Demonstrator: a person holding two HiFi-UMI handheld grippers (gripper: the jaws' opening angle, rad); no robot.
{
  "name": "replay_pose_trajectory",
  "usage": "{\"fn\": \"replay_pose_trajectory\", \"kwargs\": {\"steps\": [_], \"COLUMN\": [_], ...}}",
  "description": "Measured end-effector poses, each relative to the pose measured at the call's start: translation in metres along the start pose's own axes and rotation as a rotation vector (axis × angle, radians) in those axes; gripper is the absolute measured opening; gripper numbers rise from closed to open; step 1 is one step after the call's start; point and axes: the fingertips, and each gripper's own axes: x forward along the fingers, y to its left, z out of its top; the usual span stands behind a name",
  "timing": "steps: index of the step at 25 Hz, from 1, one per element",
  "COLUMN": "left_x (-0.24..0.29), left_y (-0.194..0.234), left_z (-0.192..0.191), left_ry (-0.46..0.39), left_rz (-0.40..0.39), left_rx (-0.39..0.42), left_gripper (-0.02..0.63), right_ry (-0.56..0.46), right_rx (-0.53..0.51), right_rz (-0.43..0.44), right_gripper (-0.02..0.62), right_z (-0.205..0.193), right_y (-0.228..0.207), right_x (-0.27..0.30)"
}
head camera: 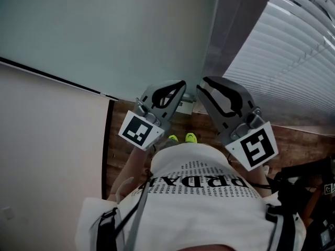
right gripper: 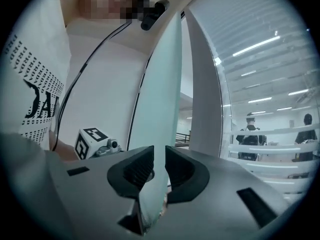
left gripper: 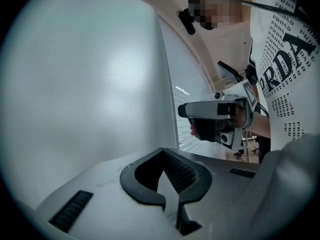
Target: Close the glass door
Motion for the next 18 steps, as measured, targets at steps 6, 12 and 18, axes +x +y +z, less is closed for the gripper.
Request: {"fn": "replay_pose_trajectory", "kwargs": {"steps": [6,12,18], "left_x": [-0.006,0.011,0.02], "left_y": [0.017,0.039,0.044], "left_z": [0.0,0.0,0.001], "left_ry": [0.047,0.049,0.04], "left_rz": [0.079,0.082,0.092], "left_rx": [0.0,0.047,0.032], "left_gripper": [0.0,0.0,0.0], "right_ry": [-0.013,-0.019,-0.009], "right_rx": [-0.042,-0.042,-0.047], "right_rz": [0.096,0.067,0.077], "right_gripper": [0.016,0.002,0.002], "right_z": [0.005,0.002,-0.002], "right_y": [0.035,0.032,0.026], "right_x": [0.009,0.017,0.018]}}
